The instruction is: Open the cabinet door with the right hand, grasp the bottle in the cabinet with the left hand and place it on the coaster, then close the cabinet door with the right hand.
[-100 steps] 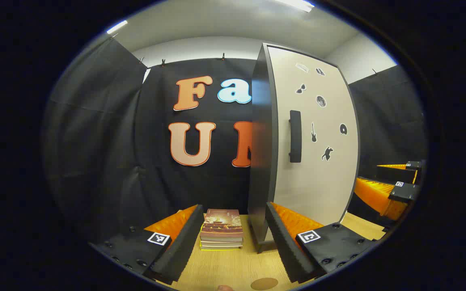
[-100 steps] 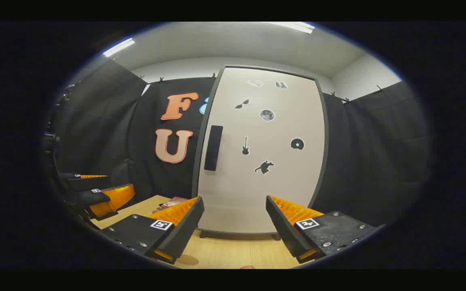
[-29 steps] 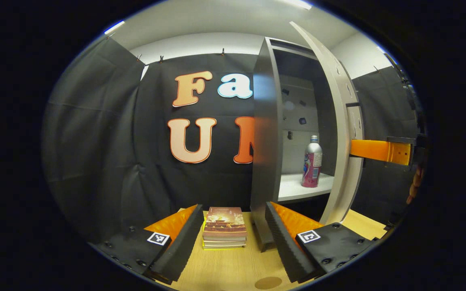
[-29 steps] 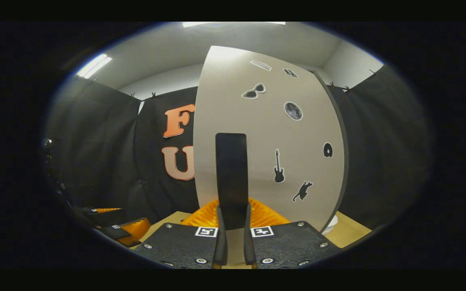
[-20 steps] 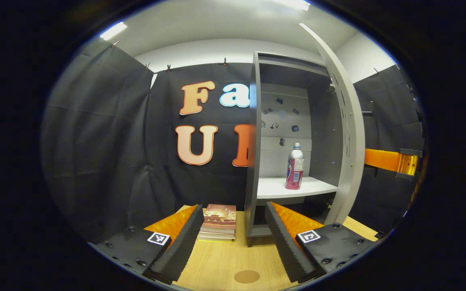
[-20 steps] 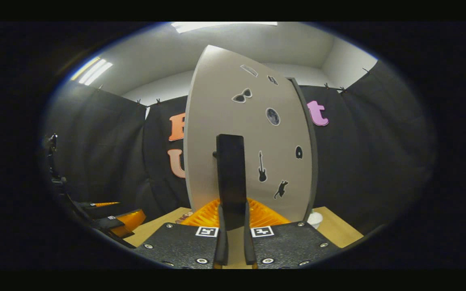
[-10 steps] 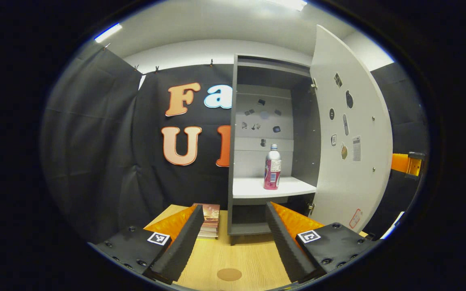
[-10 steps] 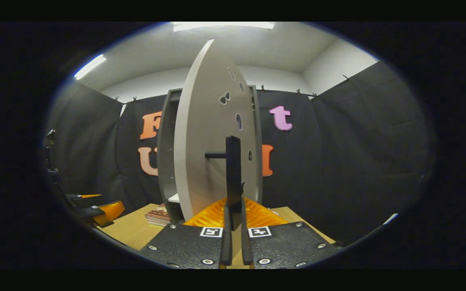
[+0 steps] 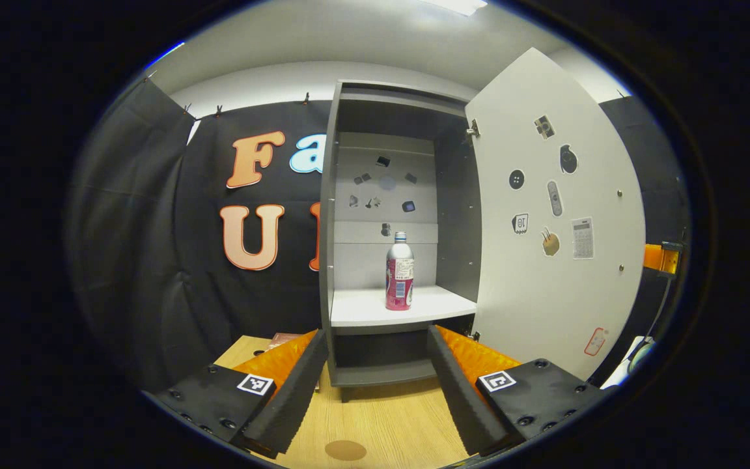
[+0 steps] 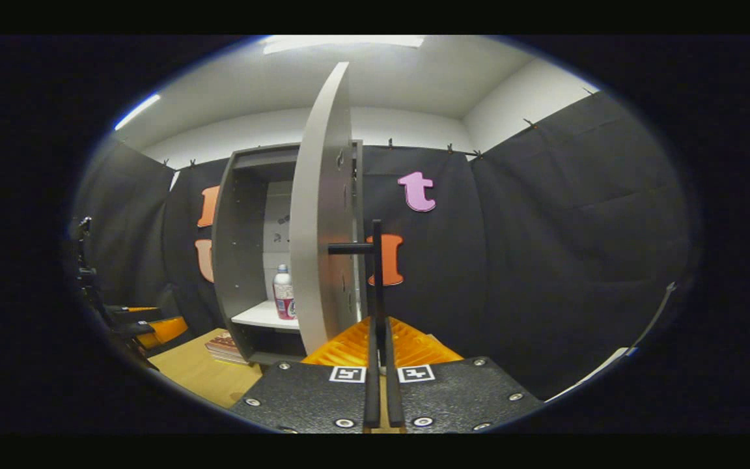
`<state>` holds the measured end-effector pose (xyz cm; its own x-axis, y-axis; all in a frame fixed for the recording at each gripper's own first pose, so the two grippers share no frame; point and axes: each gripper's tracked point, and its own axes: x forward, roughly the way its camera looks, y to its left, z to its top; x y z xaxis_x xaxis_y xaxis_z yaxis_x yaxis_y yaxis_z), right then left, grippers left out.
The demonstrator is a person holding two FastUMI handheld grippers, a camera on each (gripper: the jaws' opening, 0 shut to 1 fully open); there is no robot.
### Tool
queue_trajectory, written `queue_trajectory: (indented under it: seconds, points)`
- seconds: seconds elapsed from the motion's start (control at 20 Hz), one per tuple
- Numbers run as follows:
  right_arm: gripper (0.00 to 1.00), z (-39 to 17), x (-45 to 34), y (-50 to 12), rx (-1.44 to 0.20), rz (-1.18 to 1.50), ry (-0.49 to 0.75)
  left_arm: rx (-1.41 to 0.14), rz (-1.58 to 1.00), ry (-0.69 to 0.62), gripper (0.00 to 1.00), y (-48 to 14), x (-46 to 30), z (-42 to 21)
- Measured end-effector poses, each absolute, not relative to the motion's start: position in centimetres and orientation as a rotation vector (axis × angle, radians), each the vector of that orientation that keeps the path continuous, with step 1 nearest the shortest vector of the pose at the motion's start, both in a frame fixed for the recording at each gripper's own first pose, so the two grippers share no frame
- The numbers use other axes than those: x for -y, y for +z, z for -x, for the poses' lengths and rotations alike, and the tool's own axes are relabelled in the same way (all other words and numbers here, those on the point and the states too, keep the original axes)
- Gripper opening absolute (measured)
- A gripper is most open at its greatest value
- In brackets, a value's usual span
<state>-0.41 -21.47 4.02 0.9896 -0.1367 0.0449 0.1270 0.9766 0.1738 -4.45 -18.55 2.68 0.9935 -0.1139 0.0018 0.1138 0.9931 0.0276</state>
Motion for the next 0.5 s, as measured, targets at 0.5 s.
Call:
queue_trajectory:
  seconds: [0.5]
  points:
    - [0.24,1.5,23.6,3.8,0.033,-0.102,-0.227,0.007,-0.016,-0.164,0.99,2.6,21.1,2.6]
